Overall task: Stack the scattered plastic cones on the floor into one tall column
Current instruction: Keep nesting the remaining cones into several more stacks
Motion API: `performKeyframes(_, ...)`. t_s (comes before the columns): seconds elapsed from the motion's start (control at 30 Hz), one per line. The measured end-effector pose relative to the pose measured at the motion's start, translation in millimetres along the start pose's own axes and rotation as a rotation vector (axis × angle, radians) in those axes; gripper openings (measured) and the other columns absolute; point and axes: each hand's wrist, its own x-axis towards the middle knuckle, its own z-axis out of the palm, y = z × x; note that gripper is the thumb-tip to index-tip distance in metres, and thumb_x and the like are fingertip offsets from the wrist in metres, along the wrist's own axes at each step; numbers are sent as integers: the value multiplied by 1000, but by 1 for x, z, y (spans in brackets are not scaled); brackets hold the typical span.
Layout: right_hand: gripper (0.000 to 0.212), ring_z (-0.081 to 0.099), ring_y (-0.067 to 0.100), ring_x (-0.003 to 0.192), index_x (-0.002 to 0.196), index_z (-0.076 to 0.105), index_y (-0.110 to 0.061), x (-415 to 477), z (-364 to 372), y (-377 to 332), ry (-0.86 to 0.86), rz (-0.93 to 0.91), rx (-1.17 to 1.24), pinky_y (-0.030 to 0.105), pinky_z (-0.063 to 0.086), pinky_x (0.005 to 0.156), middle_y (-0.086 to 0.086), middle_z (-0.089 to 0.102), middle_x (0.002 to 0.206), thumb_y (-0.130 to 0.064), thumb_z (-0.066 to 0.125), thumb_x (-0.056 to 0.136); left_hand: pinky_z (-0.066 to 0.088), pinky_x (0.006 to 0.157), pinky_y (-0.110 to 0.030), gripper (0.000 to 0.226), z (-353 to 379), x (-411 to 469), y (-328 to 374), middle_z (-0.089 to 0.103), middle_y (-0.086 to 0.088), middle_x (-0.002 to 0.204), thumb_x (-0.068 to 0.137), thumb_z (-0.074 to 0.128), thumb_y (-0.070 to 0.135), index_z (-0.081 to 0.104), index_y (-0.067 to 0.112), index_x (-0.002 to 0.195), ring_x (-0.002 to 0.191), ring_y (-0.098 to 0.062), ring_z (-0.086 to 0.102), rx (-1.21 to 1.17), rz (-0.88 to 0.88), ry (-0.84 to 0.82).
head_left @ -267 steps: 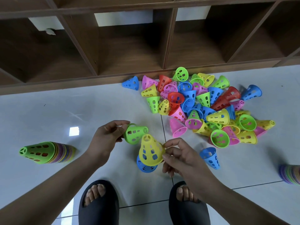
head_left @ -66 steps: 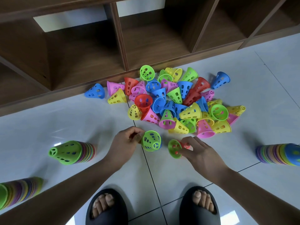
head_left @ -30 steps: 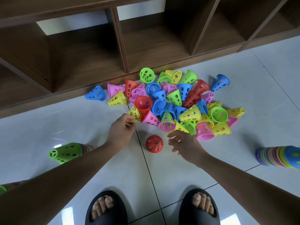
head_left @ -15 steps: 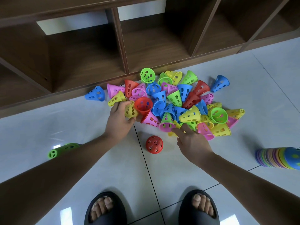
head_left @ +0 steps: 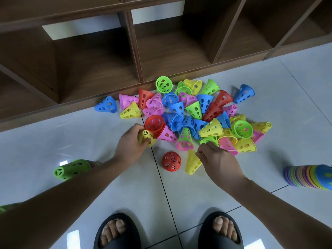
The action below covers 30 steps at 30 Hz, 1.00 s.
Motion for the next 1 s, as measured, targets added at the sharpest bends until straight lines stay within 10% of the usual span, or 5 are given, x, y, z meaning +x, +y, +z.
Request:
performKeyframes(0.37, 21, 54, 16, 61, 91, 62, -10, -2, -17, -38, -354, 533, 1058, 26, 41, 55, 0, 62, 70, -17, 54, 110, 55, 81, -28, 24, -20, -62, 20, 74, 21, 100, 92, 80, 39, 64, 35, 109, 98, 6, 66, -233, -186, 19)
performKeyframes(1.0, 13, 74, 23, 70, 106, 65, -17, 4, 25, -33, -326, 762, 1055, 35, 53, 59, 8, 78, 91, -10, 56, 101, 40, 84, -5, 39, -8, -91, 74, 66, 21, 120, 89, 80, 37, 63, 37, 125, 114, -1, 60, -190, 142, -198)
